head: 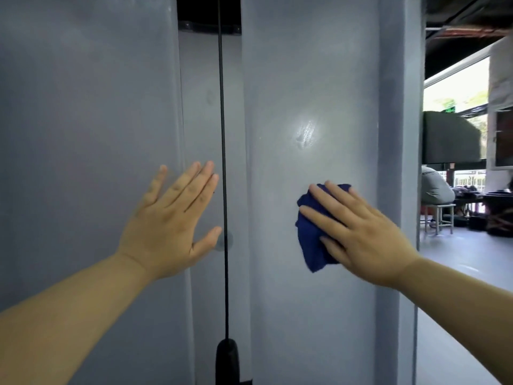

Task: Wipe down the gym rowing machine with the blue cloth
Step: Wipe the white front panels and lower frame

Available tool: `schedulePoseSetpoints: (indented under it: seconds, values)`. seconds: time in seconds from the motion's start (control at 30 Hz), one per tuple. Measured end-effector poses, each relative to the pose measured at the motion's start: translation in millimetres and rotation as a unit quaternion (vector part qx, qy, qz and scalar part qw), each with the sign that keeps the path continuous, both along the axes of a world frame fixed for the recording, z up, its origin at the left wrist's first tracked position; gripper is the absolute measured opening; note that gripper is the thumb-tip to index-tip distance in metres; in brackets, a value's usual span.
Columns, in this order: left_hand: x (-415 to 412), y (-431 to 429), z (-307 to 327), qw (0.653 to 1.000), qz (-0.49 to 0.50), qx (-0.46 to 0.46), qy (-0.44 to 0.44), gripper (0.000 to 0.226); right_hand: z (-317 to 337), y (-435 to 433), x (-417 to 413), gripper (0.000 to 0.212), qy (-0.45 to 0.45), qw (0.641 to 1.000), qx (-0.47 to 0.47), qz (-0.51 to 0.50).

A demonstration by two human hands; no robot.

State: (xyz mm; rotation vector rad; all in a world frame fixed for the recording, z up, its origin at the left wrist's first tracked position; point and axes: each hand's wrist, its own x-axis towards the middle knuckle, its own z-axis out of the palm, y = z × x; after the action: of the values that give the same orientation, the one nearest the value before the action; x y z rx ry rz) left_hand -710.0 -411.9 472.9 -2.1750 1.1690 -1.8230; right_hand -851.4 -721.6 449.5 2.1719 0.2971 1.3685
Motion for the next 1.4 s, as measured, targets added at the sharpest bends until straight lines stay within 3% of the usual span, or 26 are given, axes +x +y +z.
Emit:
schedulePoseSetpoints:
  seconds: [0.03, 0.07, 0.17, 0.2, 0.23, 0.3, 0.37, 0.4, 0.43, 0.5, 0.53, 0.57, 0.63, 0.7, 0.73, 0.8, 0.9, 1.0, 1.07, 1.13, 1.23, 1.33, 1.4]
  values:
    - [1, -1, 0, 1.0, 0.002, -0.001, -0.009, 0.074, 7, -7, -3, 0.051, -0.021, 1.0, 0.02, 0.003]
    - [2, -1, 0, 1.0, 0.004, -0.002, -0.017, 0.074, 15, -9, -4, 0.051, -0.064, 0.993, 0.097, 0.011]
    - [4, -2, -1, 1.0, 0.007, -0.005, -0.023, 0.074, 33, 17, 7, 0.053, -0.173, 0.915, 0.362, 0.03]
    - [4, -2, -1, 1.0, 0.008, -0.006, -0.025, 0.074, 30, 32, 15, 0.055, -0.173, 0.914, 0.366, 0.037]
    - [5, -3, -1, 1.0, 0.01, -0.006, -0.028, 0.074, 23, 42, 24, 0.056, -0.154, 0.939, 0.303, 0.057]
    - [7, -3, -2, 0.999, 0.009, -0.007, -0.034, 0.073, 4, 50, 32, 0.052, -0.052, 0.992, 0.082, 0.076]
    - [8, -3, -2, 0.999, 0.006, -0.01, -0.042, 0.073, 11, 39, 27, 0.047, -0.011, 0.997, -0.043, 0.057]
    - [9, -3, -2, 0.999, 0.004, -0.012, -0.047, 0.073, 22, 36, 24, 0.046, -0.036, 0.998, -0.009, 0.059]
    - [10, -3, -2, 0.999, 0.001, -0.014, -0.05, 0.072, 33, 36, 22, 0.046, -0.081, 0.991, 0.084, 0.065]
    - [11, -4, -2, 0.998, -0.005, -0.018, -0.056, 0.072, 52, 48, 24, 0.048, -0.154, 0.938, 0.303, 0.063]
    - [11, -4, -2, 0.998, -0.008, -0.02, -0.059, 0.072, 54, 59, 28, 0.05, -0.161, 0.931, 0.323, 0.056]
    - [12, -4, -3, 0.998, -0.011, -0.021, -0.06, 0.071, 50, 67, 34, 0.05, -0.154, 0.951, 0.26, 0.061]
    - [12, -3, -3, 0.998, -0.016, -0.021, -0.06, 0.071, 30, 70, 43, 0.049, -0.066, 0.994, 0.042, 0.079]
    - [11, -3, -3, 0.998, -0.025, -0.022, -0.056, 0.071, 23, 65, 43, 0.046, -0.001, 0.996, -0.069, 0.06]
    - [10, -2, -3, 0.998, -0.032, -0.023, -0.054, 0.072, 27, 65, 43, 0.045, -0.007, 0.996, -0.057, 0.064]
    - [7, -1, -3, 0.996, -0.061, -0.026, -0.054, 0.075, 36, 76, 47, 0.043, -0.065, 0.991, 0.058, 0.104]
    - [0, 5, -2, 0.987, -0.146, -0.06, -0.023, 0.084, 46, 121, 52, 0.047, -0.104, 0.955, 0.184, 0.207]
    - [-6, 20, 8, 0.972, -0.212, -0.105, -0.005, 0.087, 50, 174, 53, 0.057, 0.011, 0.928, 0.207, 0.31]
    - [-4, 38, 19, 0.968, -0.218, -0.123, -0.02, 0.08, 61, 200, 54, 0.066, 0.103, 0.904, 0.257, 0.327]
    - [5, 58, 25, 0.973, -0.188, -0.117, -0.063, 0.055, 72, 205, 62, 0.069, 0.135, 0.913, 0.251, 0.292]
    - [16, 80, 30, 0.976, -0.142, -0.104, -0.127, 0.02, 76, 194, 71, 0.066, 0.139, 0.959, 0.128, 0.212]
    - [13, 82, 39, 0.977, -0.152, -0.042, -0.14, 0.011, 78, 179, 73, 0.06, 0.124, 0.97, 0.103, 0.182]
    - [13, 83, 43, 0.975, -0.152, 0.032, -0.156, 0.018, 87, 179, 73, 0.058, 0.1, 0.974, 0.103, 0.174]
